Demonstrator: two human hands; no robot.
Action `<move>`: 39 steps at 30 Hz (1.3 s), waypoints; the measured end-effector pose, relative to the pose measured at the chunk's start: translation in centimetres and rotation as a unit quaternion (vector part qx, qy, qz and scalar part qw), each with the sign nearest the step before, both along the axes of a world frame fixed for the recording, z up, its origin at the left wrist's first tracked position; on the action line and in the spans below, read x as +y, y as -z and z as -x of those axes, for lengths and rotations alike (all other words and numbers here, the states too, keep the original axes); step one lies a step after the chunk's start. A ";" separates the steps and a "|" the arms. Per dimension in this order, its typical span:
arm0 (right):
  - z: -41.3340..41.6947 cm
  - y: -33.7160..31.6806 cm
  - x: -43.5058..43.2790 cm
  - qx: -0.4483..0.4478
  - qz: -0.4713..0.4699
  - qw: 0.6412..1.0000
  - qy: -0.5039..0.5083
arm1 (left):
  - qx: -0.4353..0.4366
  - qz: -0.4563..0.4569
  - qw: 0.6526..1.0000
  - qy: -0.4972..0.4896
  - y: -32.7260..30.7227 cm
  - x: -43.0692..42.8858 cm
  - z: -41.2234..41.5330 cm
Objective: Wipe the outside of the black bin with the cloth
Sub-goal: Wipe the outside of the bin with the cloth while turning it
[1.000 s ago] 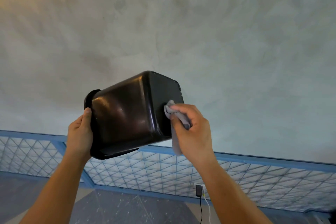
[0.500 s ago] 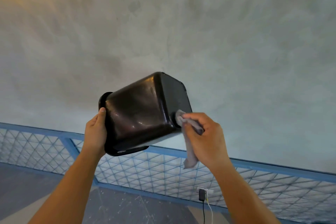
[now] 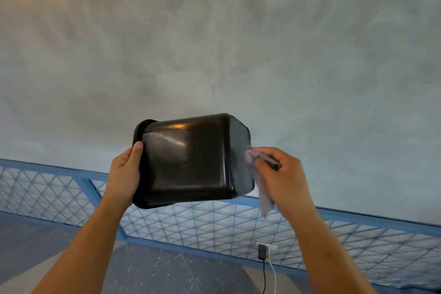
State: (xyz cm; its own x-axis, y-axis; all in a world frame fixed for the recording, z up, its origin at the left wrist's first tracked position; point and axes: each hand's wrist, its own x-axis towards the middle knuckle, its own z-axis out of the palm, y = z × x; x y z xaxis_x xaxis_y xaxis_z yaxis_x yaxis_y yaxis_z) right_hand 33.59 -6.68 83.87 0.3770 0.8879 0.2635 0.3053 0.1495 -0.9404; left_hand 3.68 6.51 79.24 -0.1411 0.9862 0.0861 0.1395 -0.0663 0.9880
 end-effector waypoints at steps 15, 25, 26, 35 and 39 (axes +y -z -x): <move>5.9 -0.8 6.1 -0.427 -0.168 0.888 -0.032 | 0.482 -0.383 0.767 0.180 -4.1 -1.4 -8.2; 4.2 2.1 5.6 -0.400 -0.191 0.897 0.016 | 0.539 -0.426 0.704 0.180 -3.0 -1.0 -7.4; 3.1 2.2 5.9 -0.365 -0.167 0.914 0.056 | 0.547 -0.426 0.696 0.188 -2.8 -1.0 -7.1; -0.4 4.7 6.1 0.013 0.317 0.944 -0.087 | 0.569 -0.478 0.619 0.252 1.3 -0.9 -6.5; -0.2 9.5 6.2 0.000 0.398 0.911 -0.105 | 0.566 -0.479 0.600 0.302 6.4 -0.7 -6.0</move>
